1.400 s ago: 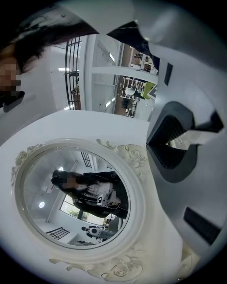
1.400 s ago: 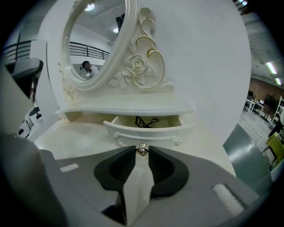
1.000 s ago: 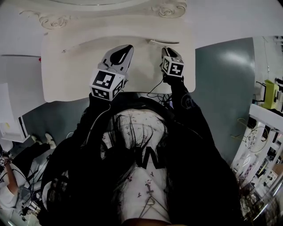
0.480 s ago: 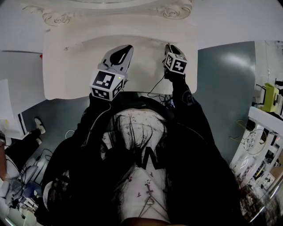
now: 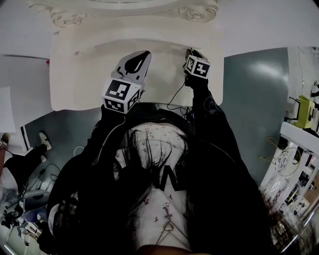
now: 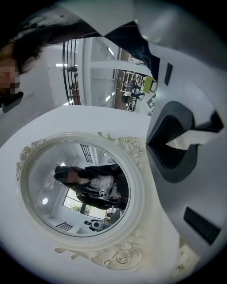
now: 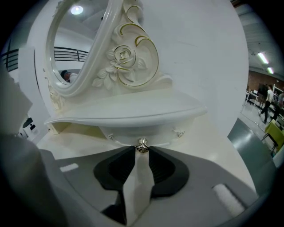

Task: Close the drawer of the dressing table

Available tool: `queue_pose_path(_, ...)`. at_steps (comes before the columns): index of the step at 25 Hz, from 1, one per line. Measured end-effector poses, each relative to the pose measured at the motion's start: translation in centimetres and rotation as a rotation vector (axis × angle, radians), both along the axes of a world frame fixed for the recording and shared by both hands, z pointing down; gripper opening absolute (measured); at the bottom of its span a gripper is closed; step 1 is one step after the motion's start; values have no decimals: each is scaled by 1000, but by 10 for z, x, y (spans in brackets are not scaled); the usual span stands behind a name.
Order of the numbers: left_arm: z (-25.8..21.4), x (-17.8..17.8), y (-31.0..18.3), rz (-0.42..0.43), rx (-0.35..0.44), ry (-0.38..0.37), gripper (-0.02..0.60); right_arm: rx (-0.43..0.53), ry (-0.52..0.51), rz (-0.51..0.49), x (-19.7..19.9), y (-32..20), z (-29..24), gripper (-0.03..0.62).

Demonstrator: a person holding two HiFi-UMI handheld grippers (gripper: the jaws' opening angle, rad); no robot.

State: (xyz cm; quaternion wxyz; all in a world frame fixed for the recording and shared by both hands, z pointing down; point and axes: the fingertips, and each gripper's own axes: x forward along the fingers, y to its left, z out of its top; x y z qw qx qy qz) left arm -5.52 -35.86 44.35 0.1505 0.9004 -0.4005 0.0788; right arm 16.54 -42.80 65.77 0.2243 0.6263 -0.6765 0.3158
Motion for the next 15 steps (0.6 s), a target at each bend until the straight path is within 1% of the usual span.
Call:
queue_pose_path(3,-1,0,4,-2,0,-5,-2,8,-11,14,0,-3,-3,106)
queue_pose_path(7,-3,-1,11,-15,1,-15,-2,7,-17,-32,1,-4,-6,109)
queue_pose_path(9,-4,-3,12,-19,4,-20,-2,9,-25,-30,0,-4,-5,109)
queue_pose_path(12,-6,-2,16,-14,14,-25,-1,7,-62,-16,-2,-2,-6,108)
queue_pose_path(15,-7,-1,21,-10,16,-34,-2,1,-83,-32,-5,5,-8,110)
